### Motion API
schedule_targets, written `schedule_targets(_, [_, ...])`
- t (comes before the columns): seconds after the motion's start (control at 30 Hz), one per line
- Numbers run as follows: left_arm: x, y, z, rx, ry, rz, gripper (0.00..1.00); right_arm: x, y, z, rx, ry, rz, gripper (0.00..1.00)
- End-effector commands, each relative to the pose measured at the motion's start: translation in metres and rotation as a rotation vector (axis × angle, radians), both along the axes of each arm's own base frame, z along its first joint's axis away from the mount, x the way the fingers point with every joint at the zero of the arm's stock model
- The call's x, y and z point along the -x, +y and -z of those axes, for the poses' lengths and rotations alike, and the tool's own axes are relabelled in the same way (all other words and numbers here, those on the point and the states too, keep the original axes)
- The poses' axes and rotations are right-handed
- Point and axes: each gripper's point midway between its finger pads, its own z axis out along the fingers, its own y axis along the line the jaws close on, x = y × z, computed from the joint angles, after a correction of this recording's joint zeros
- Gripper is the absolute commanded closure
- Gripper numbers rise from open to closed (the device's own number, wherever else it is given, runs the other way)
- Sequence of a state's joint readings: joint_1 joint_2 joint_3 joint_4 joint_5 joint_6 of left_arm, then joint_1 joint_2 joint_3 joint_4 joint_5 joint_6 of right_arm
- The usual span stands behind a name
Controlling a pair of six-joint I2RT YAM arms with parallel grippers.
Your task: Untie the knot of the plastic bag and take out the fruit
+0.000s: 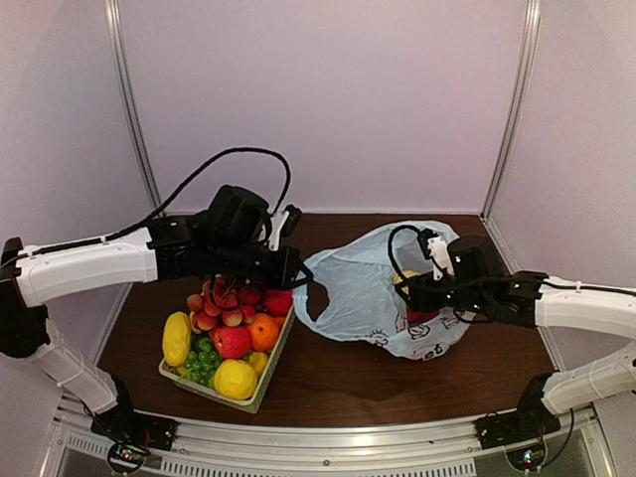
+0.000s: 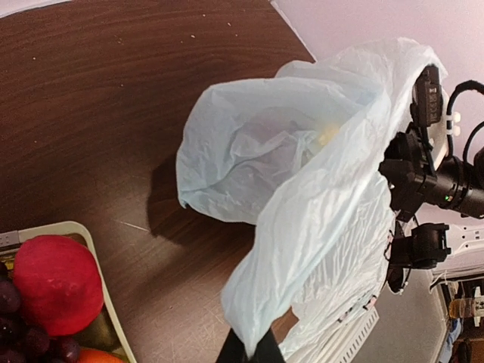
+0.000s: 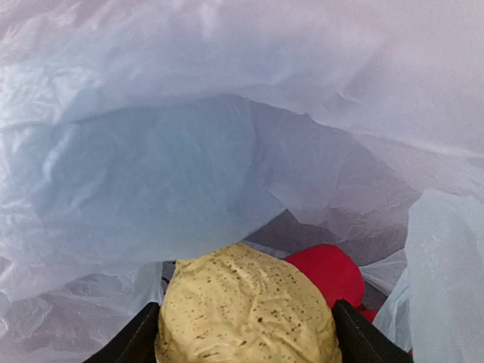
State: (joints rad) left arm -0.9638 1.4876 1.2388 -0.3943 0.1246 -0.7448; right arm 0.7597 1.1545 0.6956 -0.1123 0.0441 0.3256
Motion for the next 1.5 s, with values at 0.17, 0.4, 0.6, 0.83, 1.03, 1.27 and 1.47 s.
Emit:
schedule_targets(0.17, [-0.012, 0.050, -0.002, -0.067, -0.031, -0.137, 1.00, 0.012, -0.035, 0.020, 0.085, 0.045, 0.102, 0.40])
schedule_targets(0.4, [-0.026, 0.074, 0.002, -0.173, -0.061, -0.238, 1.00, 0.023, -0.038, 0.011, 0.071, 0.038, 0.071, 0.40])
schedule_targets(0.6, [-0.030, 0.087, -0.004, -0.205, -0.088, -0.276, 1.00, 0.025, -0.067, 0.010, 0.164, 0.033, 0.166, 0.39])
schedule_targets(0.83, [-0.028, 0.095, -0.014, -0.191, -0.109, -0.285, 1.00, 0.020, -0.083, 0.009, 0.161, 0.039, 0.281, 0.37])
schedule_targets(1.03, [-0.017, 0.078, -0.013, -0.141, -0.073, -0.190, 1.00, 0.031, -0.028, -0.035, -0.137, -0.053, 0.022, 0.36])
schedule_targets(1.27, [-0.007, 0.031, -0.081, -0.038, -0.205, -0.028, 0.38, 0.052, 0.015, -0.040, -0.233, -0.012, -0.222, 0.35])
schedule_targets(1.47, [0.004, 0.021, -0.150, 0.000, -0.374, -0.049, 0.25, 0.051, 0.021, -0.043, -0.270, -0.030, -0.237, 0.35])
